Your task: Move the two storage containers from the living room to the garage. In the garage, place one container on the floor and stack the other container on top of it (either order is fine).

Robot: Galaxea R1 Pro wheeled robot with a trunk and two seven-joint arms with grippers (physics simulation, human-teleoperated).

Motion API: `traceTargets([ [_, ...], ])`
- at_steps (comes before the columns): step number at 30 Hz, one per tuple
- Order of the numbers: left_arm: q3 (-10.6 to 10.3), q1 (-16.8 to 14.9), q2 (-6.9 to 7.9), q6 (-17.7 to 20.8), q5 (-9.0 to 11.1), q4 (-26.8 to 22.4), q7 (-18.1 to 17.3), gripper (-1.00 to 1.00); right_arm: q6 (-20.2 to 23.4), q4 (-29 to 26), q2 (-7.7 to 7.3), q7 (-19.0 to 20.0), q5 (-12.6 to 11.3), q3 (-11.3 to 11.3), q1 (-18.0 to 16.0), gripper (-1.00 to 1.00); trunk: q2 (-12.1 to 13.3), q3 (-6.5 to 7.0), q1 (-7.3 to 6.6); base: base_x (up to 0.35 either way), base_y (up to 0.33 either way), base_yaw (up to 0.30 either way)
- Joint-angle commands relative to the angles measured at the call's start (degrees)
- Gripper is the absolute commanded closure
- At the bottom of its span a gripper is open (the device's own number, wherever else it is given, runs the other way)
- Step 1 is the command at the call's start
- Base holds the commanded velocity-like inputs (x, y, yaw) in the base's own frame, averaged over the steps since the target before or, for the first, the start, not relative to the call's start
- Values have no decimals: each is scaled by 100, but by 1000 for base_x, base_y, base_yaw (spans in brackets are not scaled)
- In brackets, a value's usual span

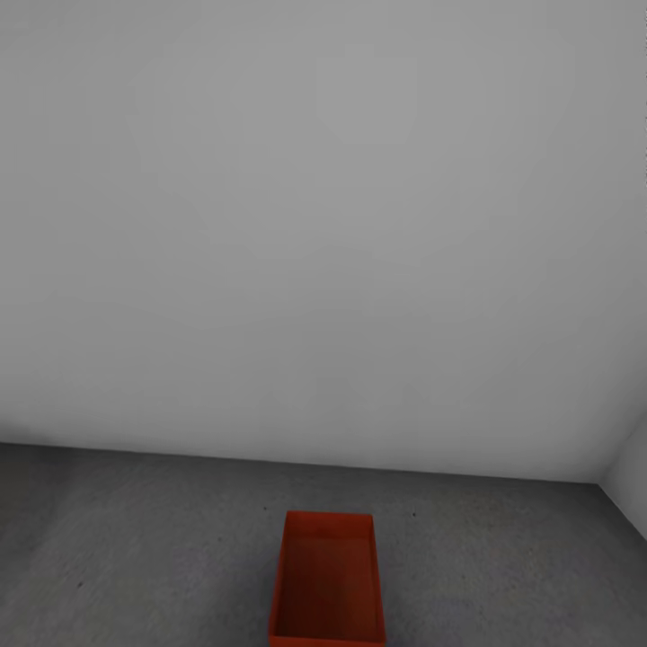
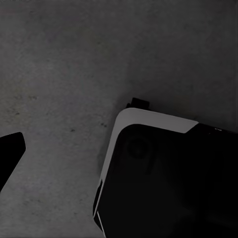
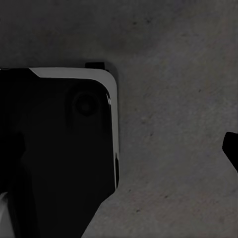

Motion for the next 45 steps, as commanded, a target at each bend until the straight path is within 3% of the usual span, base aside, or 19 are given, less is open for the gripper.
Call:
traceTargets([
  [1, -49, -2, -1, -8, 52, 3, 11, -100, -36, 17, 1, -7, -31, 20, -9, -100, -12, -3, 4, 0, 0, 0],
  [18, -45, 3, -2, -10, 58, 3, 11, -100, -38, 14, -3, -14, -56, 20, -9, -100, -12, 153, 4, 0, 0, 0],
  [31, -45, 3, 1, -37, 63, 3, 11, -100, 1, 13, -31, -84, -54, 20, -9, -100, -12, 172, 4, 0, 0, 0],
  [38, -44, 3, -2, -39, 63, 3, 11, -100, 8, 13, -8, -85, -46, 20, -9, -100, -12, 173, 4, 0, 0, 0],
  [45, -45, 3, -11, -32, 59, 3, 11, -100, 44, 13, 114, -90, -63, 8, -9, -100, -12, 173, 4, 0, 0, 0],
])
